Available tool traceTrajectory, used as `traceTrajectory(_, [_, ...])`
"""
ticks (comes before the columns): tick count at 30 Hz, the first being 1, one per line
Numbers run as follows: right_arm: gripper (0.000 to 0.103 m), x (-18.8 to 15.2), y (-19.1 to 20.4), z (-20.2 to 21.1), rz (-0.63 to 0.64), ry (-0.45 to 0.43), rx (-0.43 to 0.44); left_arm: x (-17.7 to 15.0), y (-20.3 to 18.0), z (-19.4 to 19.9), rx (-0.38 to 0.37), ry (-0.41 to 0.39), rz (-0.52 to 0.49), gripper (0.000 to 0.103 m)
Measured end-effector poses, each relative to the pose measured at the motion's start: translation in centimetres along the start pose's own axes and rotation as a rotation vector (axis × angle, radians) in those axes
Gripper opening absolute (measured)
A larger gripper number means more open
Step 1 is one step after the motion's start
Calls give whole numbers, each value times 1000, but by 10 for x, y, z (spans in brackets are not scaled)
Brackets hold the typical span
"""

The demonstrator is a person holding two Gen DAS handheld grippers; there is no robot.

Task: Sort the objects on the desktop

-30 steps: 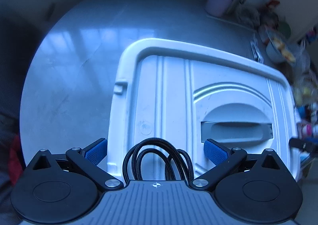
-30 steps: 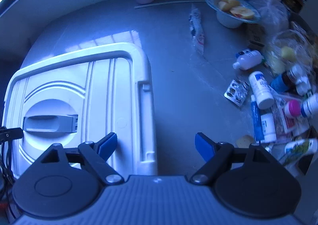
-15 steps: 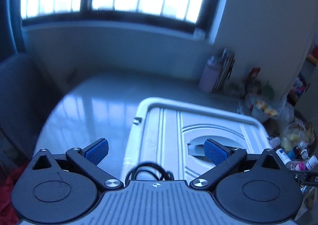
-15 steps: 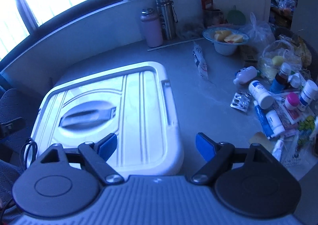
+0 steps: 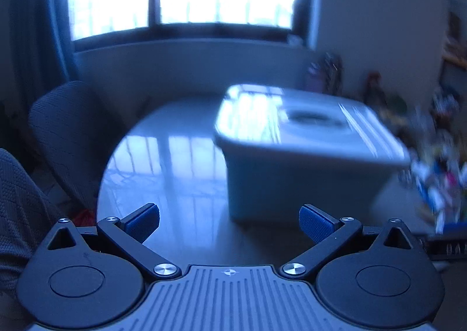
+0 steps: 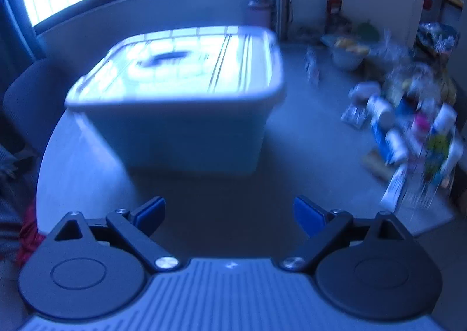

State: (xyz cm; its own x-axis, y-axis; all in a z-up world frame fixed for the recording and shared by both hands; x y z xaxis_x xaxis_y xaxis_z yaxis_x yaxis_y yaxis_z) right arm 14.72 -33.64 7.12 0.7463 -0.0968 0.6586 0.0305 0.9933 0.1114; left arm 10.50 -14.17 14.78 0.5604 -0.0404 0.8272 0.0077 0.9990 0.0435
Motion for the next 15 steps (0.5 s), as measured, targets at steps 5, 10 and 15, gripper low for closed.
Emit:
traceTrajectory(5, [95,-50,5,1,-83,-75,-1,-53,-11,9,33,-20,-68,103])
traceTrajectory(10, [95,-85,10,11,-77,-139,45,-74,2,7,24,2,8,103])
traceTrajectory(15, [95,-102,18,19,-17,-178,4,-91,6,13,19,-46,18,103])
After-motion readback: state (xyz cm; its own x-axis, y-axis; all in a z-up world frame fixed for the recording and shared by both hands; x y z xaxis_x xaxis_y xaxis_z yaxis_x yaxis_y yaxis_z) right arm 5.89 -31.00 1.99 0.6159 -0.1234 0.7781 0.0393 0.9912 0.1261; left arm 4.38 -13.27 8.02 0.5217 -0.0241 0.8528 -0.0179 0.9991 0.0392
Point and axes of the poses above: each gripper's, at about its wrist camera, not at the fingertips, and z roughly against the way its jaws point, y to its left, x to its top, the point moved 1 cm from there along -z, roughly the way its jaws point, and after that the axes turned 1 degree about -z, right-handed, at the moved point
